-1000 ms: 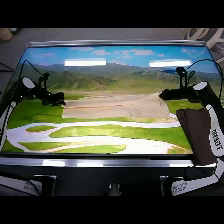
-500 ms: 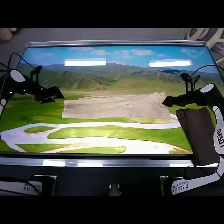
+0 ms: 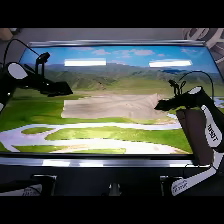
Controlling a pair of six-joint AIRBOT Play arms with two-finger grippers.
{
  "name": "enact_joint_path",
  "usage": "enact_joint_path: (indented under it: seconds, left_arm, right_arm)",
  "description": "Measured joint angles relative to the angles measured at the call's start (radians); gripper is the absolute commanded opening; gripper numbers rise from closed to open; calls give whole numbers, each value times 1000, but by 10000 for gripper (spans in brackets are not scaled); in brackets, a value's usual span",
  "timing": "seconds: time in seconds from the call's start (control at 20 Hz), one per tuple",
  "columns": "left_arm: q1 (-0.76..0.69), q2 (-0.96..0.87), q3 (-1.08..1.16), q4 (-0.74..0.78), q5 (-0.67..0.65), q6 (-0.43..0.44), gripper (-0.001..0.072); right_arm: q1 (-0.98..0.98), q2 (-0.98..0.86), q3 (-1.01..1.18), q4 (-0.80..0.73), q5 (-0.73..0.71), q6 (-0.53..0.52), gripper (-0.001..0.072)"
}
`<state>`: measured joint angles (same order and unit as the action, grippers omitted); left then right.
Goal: Fold the shirts.
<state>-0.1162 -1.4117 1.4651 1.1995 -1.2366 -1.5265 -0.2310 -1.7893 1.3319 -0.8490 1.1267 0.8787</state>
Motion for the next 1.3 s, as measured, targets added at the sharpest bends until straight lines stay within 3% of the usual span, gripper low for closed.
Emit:
enact_joint_path:
  seconds: [0.05,0.35,0.55,0.85,1.1,1.3]
  left_arm:
    - [-23,1,0,0,11,0,25]
    - [-184,-95,0,-96,183,-14,28]
    - [-259,-245,0,-332,312,-18,28]
    - [-380,-426,0,-611,370,36,27]
    - [-465,-480,0,-673,375,58,25]
    - [-404,-419,0,-631,385,76,24]
  right_arm:
    - [9,6,0,32,-2,1,19]
    - [31,180,0,173,36,4,19]
    - [79,348,0,176,125,47,19]
    - [207,533,0,134,195,139,20]
    - [249,619,0,106,203,200,20]
    - [295,610,0,93,134,234,20]
